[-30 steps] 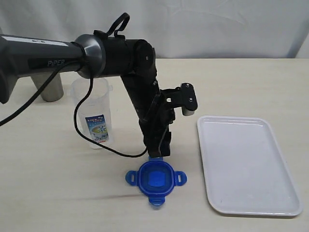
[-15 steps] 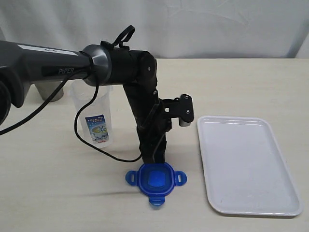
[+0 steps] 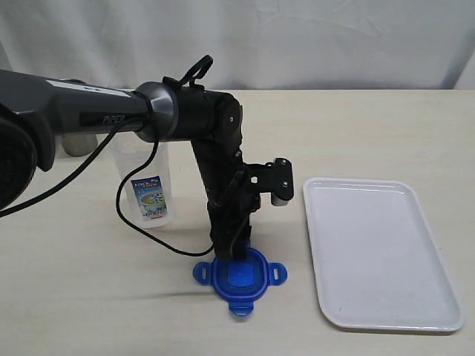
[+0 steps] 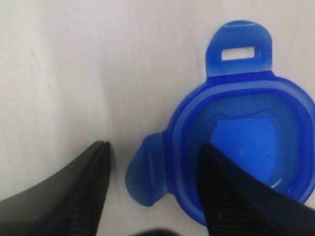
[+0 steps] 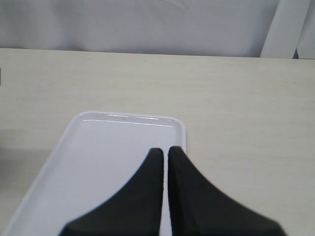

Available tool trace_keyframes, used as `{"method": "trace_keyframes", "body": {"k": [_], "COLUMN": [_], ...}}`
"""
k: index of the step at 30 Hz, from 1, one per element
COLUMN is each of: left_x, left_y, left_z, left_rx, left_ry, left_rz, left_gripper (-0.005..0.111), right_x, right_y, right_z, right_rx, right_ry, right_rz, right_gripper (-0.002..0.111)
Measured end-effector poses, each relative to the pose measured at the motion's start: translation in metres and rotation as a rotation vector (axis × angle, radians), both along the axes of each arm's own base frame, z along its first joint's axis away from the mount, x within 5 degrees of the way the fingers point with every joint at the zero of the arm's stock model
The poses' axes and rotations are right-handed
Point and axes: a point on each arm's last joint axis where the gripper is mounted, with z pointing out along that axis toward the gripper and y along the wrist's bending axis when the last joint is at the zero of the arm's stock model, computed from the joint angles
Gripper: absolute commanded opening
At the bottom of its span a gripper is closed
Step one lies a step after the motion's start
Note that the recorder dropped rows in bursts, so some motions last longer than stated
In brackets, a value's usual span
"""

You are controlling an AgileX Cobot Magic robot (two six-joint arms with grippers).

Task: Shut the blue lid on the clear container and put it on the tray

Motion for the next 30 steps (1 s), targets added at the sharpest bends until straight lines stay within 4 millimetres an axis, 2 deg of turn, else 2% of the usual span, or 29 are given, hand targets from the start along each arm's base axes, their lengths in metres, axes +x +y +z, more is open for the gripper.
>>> {"method": "trace_keyframes", "body": {"k": [9, 14, 18, 22, 30], "left_x": [-0.002, -0.002, 0.001, 0.001, 0.002], "left_y": [0.002, 0.002, 0.001, 0.001, 0.001], "left_z": [0.0, 0.011, 0.013, 0.013, 0.006], "left_rx": [0.017, 0.011, -0.003, -0.005, 0.001], "left_ry": [0.021, -0.003, -0.034, -0.039, -0.033], "left_rz": [-0.011, -0.021, -0.015, -0.016, -0.014], "left_gripper": [0.051, 0.051, 0.051, 0.039, 0.037], "right_x": [0.0, 0.0, 0.0, 0.0, 0.0], "right_y": [0.0, 0.0, 0.0, 0.0, 0.0], "right_z": [0.0, 0.0, 0.0, 0.0, 0.0], "right_rx": [0.0, 0.0, 0.0, 0.0, 0.0], "right_ry": [0.0, 0.0, 0.0, 0.0, 0.0], "right_rz": [0.0, 0.0, 0.0, 0.0, 0.0], "right_gripper": [0.004, 0.004, 0.004, 0.004, 0.004]}}
